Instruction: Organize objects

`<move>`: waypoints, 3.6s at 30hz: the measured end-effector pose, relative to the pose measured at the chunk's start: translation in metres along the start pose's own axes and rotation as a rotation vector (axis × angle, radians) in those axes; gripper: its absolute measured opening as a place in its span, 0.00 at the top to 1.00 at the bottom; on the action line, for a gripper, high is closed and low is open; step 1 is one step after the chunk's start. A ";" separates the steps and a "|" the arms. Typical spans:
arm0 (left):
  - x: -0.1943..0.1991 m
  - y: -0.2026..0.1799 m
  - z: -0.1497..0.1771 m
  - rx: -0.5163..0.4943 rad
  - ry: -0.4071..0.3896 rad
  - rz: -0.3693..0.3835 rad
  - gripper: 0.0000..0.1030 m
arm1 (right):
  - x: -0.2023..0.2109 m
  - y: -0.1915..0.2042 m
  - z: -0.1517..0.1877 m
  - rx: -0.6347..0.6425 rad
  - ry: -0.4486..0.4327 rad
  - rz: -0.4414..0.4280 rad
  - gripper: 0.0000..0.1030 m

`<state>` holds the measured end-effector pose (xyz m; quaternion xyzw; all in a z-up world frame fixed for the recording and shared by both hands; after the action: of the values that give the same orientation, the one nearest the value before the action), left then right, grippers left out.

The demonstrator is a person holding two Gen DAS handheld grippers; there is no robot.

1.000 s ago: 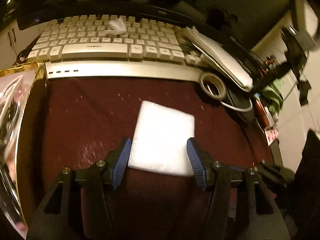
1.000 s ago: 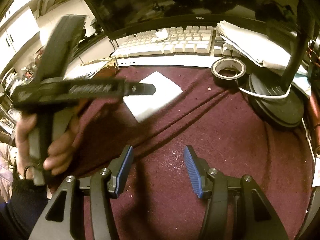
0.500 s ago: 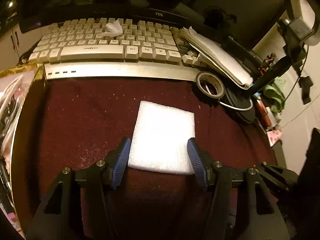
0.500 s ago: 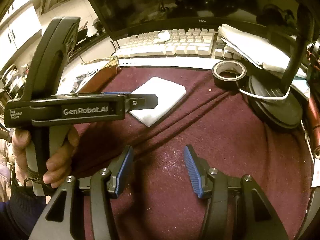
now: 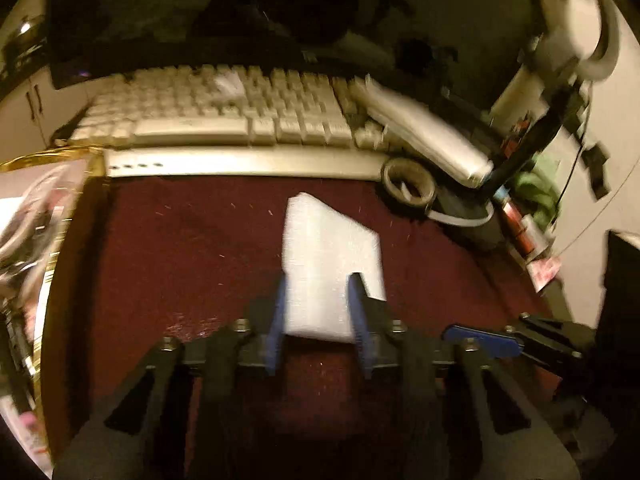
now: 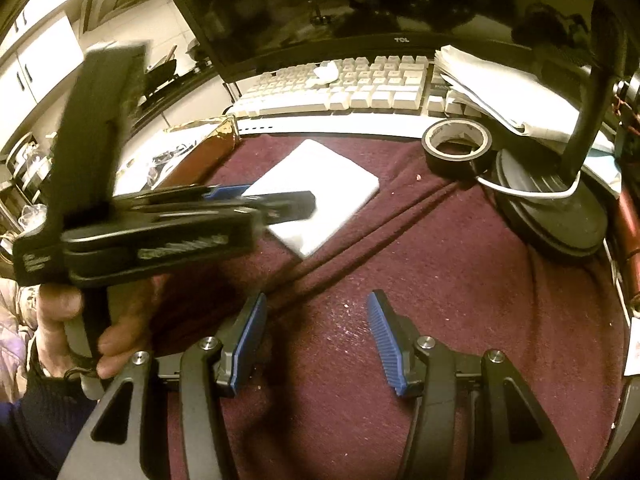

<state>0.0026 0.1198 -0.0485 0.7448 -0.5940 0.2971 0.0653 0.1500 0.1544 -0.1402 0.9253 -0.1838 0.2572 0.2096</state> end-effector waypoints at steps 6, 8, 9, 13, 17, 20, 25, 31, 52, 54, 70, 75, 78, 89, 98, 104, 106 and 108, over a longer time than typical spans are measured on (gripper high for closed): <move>0.010 0.018 0.001 0.096 -0.026 0.011 0.82 | 0.007 -0.016 -0.022 -0.069 -0.074 0.047 0.49; 0.007 0.024 0.003 0.141 -0.025 0.020 0.81 | 0.007 -0.015 -0.036 -0.040 -0.108 0.113 0.49; 0.006 0.028 0.004 0.165 -0.019 0.021 0.81 | 0.006 -0.014 -0.041 -0.013 -0.121 0.144 0.49; 0.006 0.038 0.005 0.216 -0.019 0.026 0.81 | -0.017 0.001 -0.058 0.182 -0.108 0.233 0.49; 0.007 0.037 0.005 0.209 -0.036 0.015 0.81 | -0.043 0.009 -0.069 0.339 -0.097 0.300 0.49; 0.009 0.039 0.004 0.215 -0.048 0.021 0.81 | -0.063 -0.001 -0.075 0.384 -0.069 0.350 0.54; 0.012 0.041 0.004 0.219 -0.055 0.042 0.82 | -0.082 -0.019 -0.075 0.385 -0.010 0.391 0.74; 0.013 0.046 0.003 0.249 -0.068 0.052 0.82 | -0.088 -0.025 -0.070 0.372 0.016 0.392 0.92; 0.085 0.054 0.000 0.366 -0.201 0.046 0.83 | -0.003 0.046 -0.025 -0.006 -0.073 -0.059 0.94; 0.099 0.054 -0.001 0.355 -0.217 0.023 0.83 | 0.002 0.055 -0.028 -0.006 -0.086 -0.082 0.94; 0.156 0.099 0.004 0.439 -0.304 -0.065 0.83 | -0.011 0.130 -0.049 0.089 -0.104 -0.171 0.94; 0.170 0.122 0.009 0.474 -0.325 -0.101 0.83 | -0.018 0.146 -0.053 0.113 -0.103 -0.180 0.94; 0.176 0.131 0.012 0.487 -0.335 -0.116 0.83 | -0.026 0.154 -0.054 0.124 -0.094 -0.186 0.94; 0.213 0.172 0.016 0.548 -0.416 -0.157 0.83 | -0.047 0.182 -0.062 0.171 -0.078 -0.200 0.94; 0.223 0.203 0.013 0.572 -0.425 -0.246 0.83 | -0.062 0.204 -0.078 0.166 -0.074 -0.277 0.94; 0.206 0.221 -0.013 0.552 -0.400 -0.325 0.83 | -0.086 0.221 -0.102 0.198 -0.062 -0.324 0.94; 0.197 0.230 -0.017 0.559 -0.377 -0.339 0.83 | -0.102 0.224 -0.113 0.195 -0.052 -0.321 0.94; 0.188 0.238 -0.019 0.573 -0.357 -0.338 0.83 | -0.117 0.225 -0.119 0.179 -0.031 -0.325 0.94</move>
<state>-0.2023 -0.0988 0.0037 0.8604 -0.3573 0.3018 -0.2023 -0.0922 0.0492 -0.0459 0.9616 -0.0115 0.2211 0.1623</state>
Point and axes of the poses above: each gripper's, at about its wrist camera, not at the fingertips, and x roughly against the way its jaws point, y to its left, z to its underside, the point moved 3 cm from there along -x, roughly the way its jaws point, and after that the axes turned 15 degrees about -y, right-handed, at the moved point
